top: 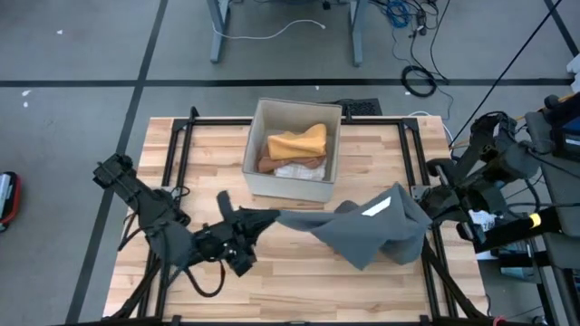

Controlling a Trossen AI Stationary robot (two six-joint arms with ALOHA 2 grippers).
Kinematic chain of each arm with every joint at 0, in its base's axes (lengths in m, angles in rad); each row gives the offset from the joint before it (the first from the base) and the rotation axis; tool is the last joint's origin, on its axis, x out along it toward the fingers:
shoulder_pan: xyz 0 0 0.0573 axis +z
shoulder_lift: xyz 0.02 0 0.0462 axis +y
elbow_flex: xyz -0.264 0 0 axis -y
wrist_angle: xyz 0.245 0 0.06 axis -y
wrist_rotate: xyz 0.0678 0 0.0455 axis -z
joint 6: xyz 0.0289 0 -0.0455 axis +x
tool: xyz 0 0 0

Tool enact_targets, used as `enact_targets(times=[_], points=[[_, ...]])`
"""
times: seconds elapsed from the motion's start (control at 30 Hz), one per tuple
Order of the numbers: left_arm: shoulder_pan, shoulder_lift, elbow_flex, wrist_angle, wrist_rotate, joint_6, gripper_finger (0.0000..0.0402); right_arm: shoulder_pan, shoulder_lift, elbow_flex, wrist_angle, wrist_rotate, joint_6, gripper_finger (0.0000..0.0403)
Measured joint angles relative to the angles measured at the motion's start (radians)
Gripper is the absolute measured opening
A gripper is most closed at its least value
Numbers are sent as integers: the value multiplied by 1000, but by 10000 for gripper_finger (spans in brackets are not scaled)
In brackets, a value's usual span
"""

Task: Fold towel
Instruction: Fold the orange towel

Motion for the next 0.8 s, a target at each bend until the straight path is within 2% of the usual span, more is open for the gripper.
enact_targets(times=[0.27,0.43,0.8], points=[[-31,-2,0,122,-179,125,0,0,92,204,-270,2,212,0],[-19,-24,0,122,-193,123,0,-1,127,292,-392,2,293,0],[41,-51,0,86,-194,105,0,-1,125,397,-446,14,282,2]])
